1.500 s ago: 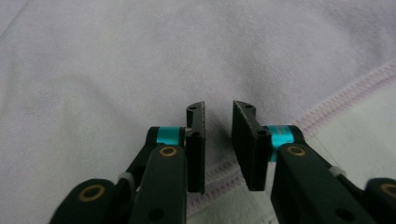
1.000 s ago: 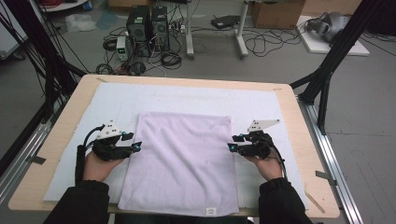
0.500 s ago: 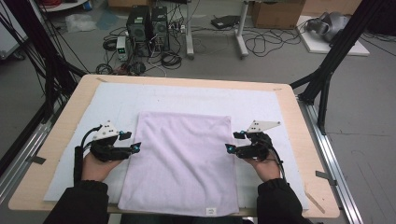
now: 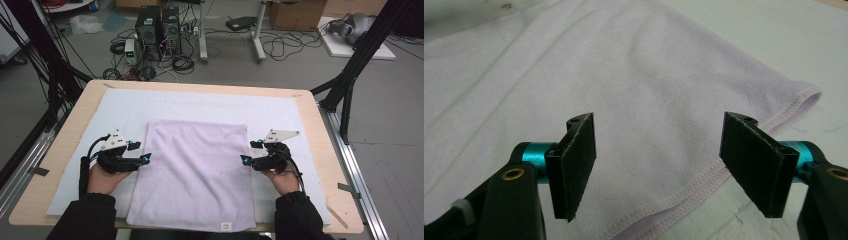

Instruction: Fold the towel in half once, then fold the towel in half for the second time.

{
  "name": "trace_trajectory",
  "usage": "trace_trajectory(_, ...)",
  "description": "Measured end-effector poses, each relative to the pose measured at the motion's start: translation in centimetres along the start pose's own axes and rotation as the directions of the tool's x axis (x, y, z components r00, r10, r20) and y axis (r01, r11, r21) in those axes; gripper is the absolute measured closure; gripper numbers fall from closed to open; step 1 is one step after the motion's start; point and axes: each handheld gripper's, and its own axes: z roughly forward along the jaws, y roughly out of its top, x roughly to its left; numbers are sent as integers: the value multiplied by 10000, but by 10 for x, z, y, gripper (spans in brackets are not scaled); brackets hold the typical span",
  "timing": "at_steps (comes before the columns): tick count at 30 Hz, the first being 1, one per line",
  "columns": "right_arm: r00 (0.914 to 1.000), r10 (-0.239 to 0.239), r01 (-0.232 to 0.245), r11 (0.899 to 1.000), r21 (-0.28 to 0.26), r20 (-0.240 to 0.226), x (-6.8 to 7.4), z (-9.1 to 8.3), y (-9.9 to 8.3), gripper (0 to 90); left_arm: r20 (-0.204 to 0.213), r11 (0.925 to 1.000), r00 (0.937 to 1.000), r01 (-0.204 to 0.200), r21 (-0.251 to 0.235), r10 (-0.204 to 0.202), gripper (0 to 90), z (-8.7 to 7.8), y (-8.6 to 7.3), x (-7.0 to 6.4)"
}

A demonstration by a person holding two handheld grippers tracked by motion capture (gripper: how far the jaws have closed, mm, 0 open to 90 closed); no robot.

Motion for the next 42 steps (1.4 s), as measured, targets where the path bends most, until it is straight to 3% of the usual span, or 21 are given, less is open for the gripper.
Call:
trace_trajectory(12, 9997, -161, 160, 9999, 56, 202, 1, 0, 0, 283, 53, 10000, 10000, -12, -23, 12, 398, 1, 0, 0)
trace_trajectory(22, 9990, -378, 375, 9992, 119, 218, 0, 7, 2, 278, -179, 9998, 9998, -123, 135, 126, 400, 1, 1, 3)
trace_trajectory(28, 9999, 102, -104, 9991, 410, 56, -25, 13, 13, 278, -307, 9993, 9995, -105, 348, 116, 436, 12, 14, 20)
trace_trajectory(36, 9983, 313, -358, 9948, 958, 486, -68, 28, 44, 310, -612, 9963, 9955, 748, 413, -722, 495, 35, 40, 66)
trace_trajectory(37, 9978, 391, -444, 9937, 1025, 530, -73, 30, 48, 312, -670, 9959, 9958, 664, 616, -623, 490, 40, 43, 70)
trace_trajectory(39, 9967, 443, -520, 9918, 1163, 680, -81, 36, 52, 330, -909, 9953, 9943, 626, 740, -558, 490, 46, 42, 75)
trace_trajectory(40, 9957, 460, -537, 9938, 972, 799, -85, 38, 51, 350, -973, 9949, 9934, 675, 746, -601, 493, 48, 41, 77)
trace_trajectory(42, 9928, 779, -877, 9901, 1094, 905, -92, 46, 44, 350, -1006, 9878, 9884, 1234, 953, -1138, 515, 57, 34, 85)
